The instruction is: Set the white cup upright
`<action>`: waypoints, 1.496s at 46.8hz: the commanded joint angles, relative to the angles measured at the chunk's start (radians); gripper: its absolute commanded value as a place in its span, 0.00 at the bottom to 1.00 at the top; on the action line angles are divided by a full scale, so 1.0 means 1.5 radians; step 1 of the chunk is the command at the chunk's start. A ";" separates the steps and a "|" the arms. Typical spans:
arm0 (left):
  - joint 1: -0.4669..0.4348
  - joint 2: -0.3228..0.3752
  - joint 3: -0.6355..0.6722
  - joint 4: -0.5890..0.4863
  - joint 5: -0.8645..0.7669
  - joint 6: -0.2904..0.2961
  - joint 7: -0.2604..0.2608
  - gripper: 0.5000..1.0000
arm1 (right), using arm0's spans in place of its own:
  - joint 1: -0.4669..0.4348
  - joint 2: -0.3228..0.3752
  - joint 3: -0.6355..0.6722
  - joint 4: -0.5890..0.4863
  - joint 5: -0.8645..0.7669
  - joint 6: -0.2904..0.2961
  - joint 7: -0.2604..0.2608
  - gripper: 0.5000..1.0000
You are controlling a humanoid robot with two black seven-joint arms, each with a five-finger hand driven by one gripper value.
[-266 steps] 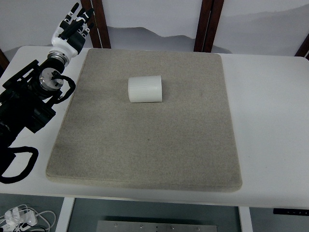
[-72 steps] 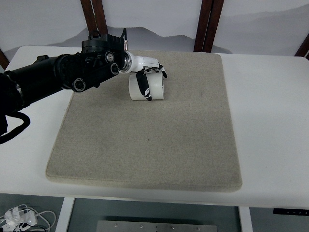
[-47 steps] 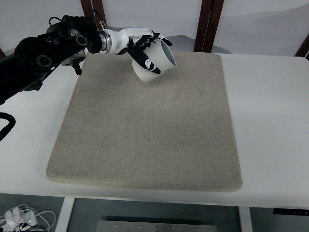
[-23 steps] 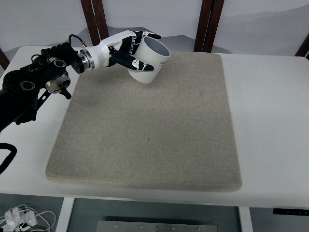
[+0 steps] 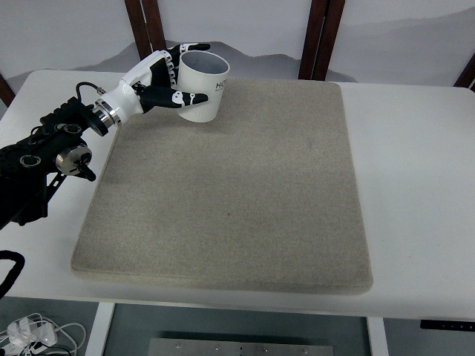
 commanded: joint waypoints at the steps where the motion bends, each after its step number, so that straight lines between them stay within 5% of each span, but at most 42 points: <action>1: 0.010 -0.003 0.001 0.016 0.000 0.002 -0.036 0.00 | -0.001 0.000 0.000 0.000 0.000 0.000 0.000 0.90; 27: 0.030 -0.021 0.006 0.083 0.001 0.022 -0.036 0.00 | -0.001 0.000 0.000 0.000 0.000 0.000 0.000 0.90; 42: 0.046 -0.034 0.014 0.082 0.011 0.065 -0.036 0.00 | 0.000 0.000 0.000 0.000 0.000 0.000 0.000 0.90; 46: 0.051 -0.044 0.015 0.083 0.011 0.072 -0.036 0.11 | 0.000 0.000 0.000 0.000 0.000 0.000 0.000 0.90; 49: 0.059 -0.047 0.015 0.081 0.012 0.073 -0.036 0.36 | 0.000 0.000 0.000 0.000 0.000 0.000 0.000 0.90; 58: 0.063 -0.048 0.016 0.080 0.013 0.073 -0.036 0.86 | 0.000 0.000 0.000 0.000 0.000 0.000 0.000 0.90; 70: 0.062 -0.059 0.052 0.078 0.013 0.086 -0.036 0.94 | 0.000 0.000 0.000 0.000 0.000 0.000 0.000 0.90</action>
